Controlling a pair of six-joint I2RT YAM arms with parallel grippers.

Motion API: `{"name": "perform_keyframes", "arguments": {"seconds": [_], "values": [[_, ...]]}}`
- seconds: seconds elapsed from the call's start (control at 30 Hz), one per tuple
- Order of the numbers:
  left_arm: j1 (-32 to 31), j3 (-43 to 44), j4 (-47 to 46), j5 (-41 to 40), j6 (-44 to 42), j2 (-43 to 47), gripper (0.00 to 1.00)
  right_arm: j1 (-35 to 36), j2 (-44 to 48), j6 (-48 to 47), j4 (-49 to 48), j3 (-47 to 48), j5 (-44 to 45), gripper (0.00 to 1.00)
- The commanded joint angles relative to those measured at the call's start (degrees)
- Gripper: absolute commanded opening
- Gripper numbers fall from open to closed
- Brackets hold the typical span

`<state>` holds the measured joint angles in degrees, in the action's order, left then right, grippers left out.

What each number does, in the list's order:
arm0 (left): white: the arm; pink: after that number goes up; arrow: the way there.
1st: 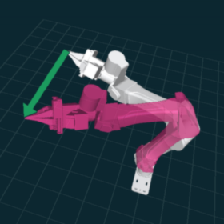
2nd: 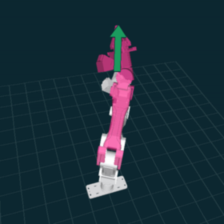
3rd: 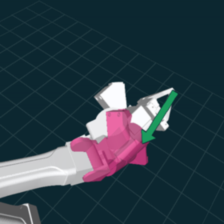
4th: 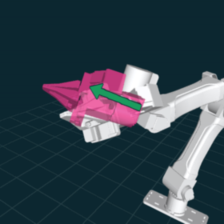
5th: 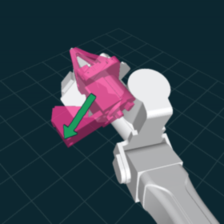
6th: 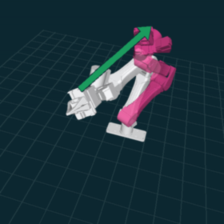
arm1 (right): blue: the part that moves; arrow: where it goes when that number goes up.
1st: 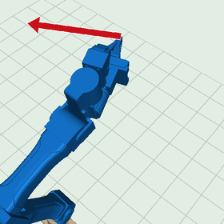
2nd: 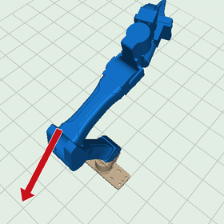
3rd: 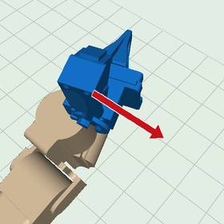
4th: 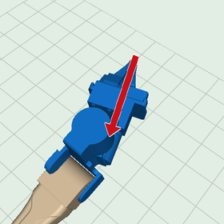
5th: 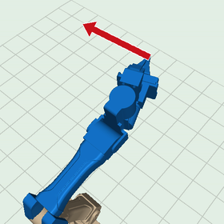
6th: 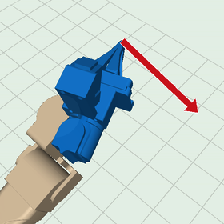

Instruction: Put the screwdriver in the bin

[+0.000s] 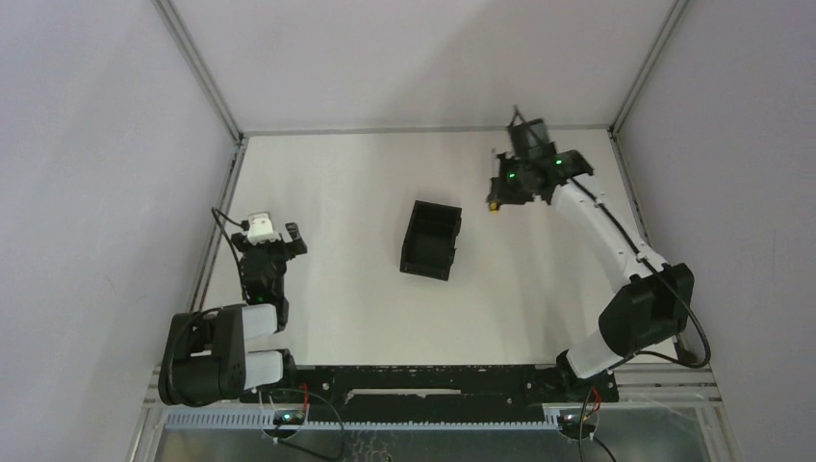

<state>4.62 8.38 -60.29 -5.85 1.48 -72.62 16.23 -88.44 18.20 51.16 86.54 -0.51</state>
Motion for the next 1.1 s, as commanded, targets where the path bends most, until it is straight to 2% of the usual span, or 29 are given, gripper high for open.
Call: {"name": "perform_keyframes", "arguments": {"seconds": [0.0, 0.17, 0.27, 0.43, 0.7, 0.97, 1.07], "values": [[-0.38, 2.09, -1.49, -0.48, -0.51, 0.47, 1.00, 10.48, 1.58, 6.27, -1.83, -1.41, 2.78, 0.00], [-0.34, 2.09, -1.49, -0.48, -0.51, 0.49, 1.00, 20.59, 0.02, 9.98, -9.19, -4.46, 7.34, 0.00], [-0.33, 2.08, -1.45, -0.44, -0.51, 0.53, 1.00, 24.16, -2.95, 10.72, -10.77, -4.97, 10.17, 0.00], [-0.37, 2.11, -1.49, -0.44, -0.51, 0.47, 1.00, 28.03, -6.84, 12.21, -14.67, -7.11, 12.19, 0.01], [-0.37, 2.12, -1.49, -0.48, -0.51, 0.48, 1.00, 29.97, -14.16, 13.48, -16.22, -7.78, 13.20, 0.06], [-0.35, 2.10, -1.45, -0.48, -0.51, 0.47, 1.00, 30.71, -15.79, 15.10, -18.00, -10.51, 14.82, 0.25], [-0.34, 2.08, -1.43, -0.48, -0.52, 0.47, 1.00, 31.02, -15.26, 15.26, -18.22, -10.46, 15.01, 0.44]]}}
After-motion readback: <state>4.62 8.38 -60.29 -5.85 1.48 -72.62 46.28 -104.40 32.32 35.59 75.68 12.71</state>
